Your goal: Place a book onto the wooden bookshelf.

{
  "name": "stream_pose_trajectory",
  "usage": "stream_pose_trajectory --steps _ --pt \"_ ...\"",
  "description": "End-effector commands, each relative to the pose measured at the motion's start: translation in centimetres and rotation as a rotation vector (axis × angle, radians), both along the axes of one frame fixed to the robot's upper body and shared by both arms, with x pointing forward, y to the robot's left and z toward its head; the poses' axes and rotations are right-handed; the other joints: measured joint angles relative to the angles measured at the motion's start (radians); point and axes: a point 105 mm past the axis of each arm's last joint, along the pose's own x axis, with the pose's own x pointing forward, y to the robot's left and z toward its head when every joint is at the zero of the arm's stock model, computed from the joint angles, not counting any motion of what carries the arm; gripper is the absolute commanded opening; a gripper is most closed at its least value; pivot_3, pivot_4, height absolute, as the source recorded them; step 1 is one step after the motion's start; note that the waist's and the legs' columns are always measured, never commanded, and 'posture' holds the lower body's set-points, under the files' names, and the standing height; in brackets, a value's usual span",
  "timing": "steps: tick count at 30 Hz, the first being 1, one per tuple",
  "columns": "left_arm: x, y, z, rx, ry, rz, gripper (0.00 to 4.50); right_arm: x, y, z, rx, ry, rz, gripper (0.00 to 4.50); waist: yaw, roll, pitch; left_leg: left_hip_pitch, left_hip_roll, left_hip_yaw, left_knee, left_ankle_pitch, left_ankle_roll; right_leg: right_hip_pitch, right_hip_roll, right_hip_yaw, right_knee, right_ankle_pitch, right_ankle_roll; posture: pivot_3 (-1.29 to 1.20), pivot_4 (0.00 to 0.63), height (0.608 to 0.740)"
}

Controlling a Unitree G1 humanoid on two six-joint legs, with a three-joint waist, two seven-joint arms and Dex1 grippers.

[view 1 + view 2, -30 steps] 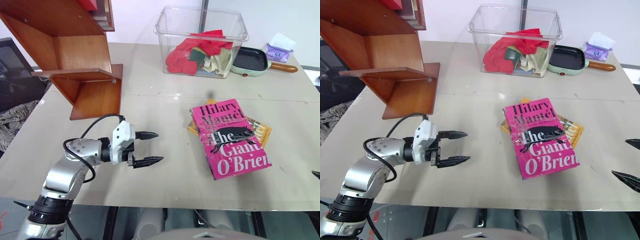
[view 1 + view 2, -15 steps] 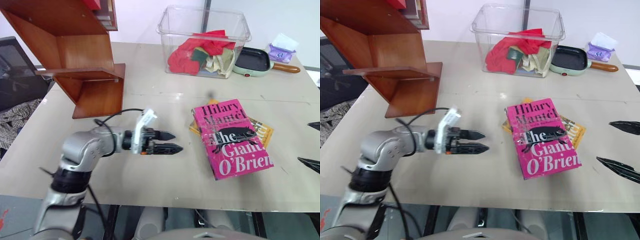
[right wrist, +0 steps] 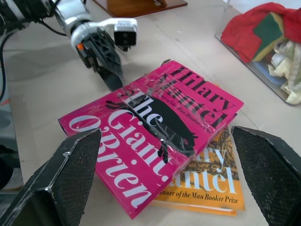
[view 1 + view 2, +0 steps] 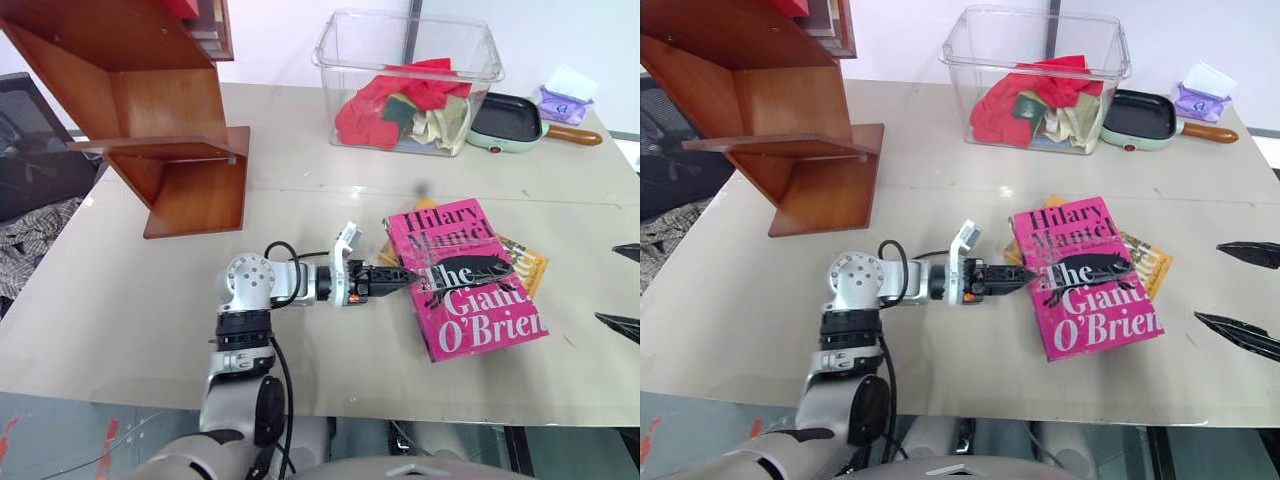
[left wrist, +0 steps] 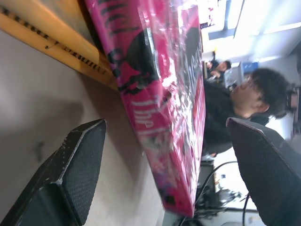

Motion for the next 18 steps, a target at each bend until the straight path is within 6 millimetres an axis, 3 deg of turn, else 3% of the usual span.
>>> stream_pose_trajectory --steps 1,6,7,9,14,15,18 --pt "1.3 -1.3 0.3 -0.055 -0.024 0.069 4.19 -0.7 0.3 1.0 -0.021 -0.039 -0.006 4.47 0.0 0.0 0.0 0.0 -0.001 0.0 0.0 0.0 0.0 0.0 0.0 0.0 0.0 0.0 0.0 0.0 0.15 0.714" --pt "1.3 -2.9 0.1 -0.102 0.005 0.061 4.19 -1.0 0.8 1.3 -0.027 -0.034 -0.009 4.47 -0.001 0.0 0.0 -0.001 -0.002 0.0 0.0 0.0 0.0 0.0 -0.001 0.0 0.0 0.0 0.0 0.0 0.15 0.714" --pt "1.2 -3.0 0.1 -0.116 0.014 0.05 3.7 -1.0 0.9 1.4 -0.028 -0.033 -0.01 4.5 -0.001 0.0 0.0 -0.001 -0.002 0.0 0.0 0.0 0.0 0.0 -0.001 -0.001 0.0 0.0 0.0 0.0 0.15 0.714" --pt "1.0 -3.1 -0.1 -0.126 0.029 0.04 3.13 -1.1 1.1 1.4 -0.029 -0.03 -0.01 4.5 -0.001 0.0 0.0 -0.001 -0.002 0.0 0.0 0.0 0.0 0.0 -0.001 -0.001 0.0 0.0 0.0 0.0 0.15 0.714" --pt "1.1 -2.0 -0.3 -0.125 0.031 0.052 0.86 -0.8 1.5 1.2 -0.027 -0.026 -0.012 4.5 -0.001 0.0 0.0 -0.002 -0.002 -0.001 0.0 0.0 0.0 0.0 -0.001 -0.002 0.0 0.0 0.0 0.0 0.15 0.714" --pt "1.1 -1.7 -0.4 -0.126 0.032 0.055 0.68 -0.7 1.6 1.1 -0.025 -0.025 -0.012 4.5 -0.001 0.0 0.0 -0.002 -0.002 -0.001 0.0 0.0 0.0 0.0 -0.001 -0.002 0.0 0.0 0.0 0.0 0.15 0.714" --pt "1.0 -0.1 0.3 -0.151 0.007 0.063 0.68 -0.4 2.1 0.8 -0.015 -0.025 -0.002 4.5 -0.008 0.0 0.0 -0.001 -0.002 -0.001 0.0 0.0 0.0 0.0 -0.001 -0.002 0.0 0.0 0.0 0.0 0.15 0.714"
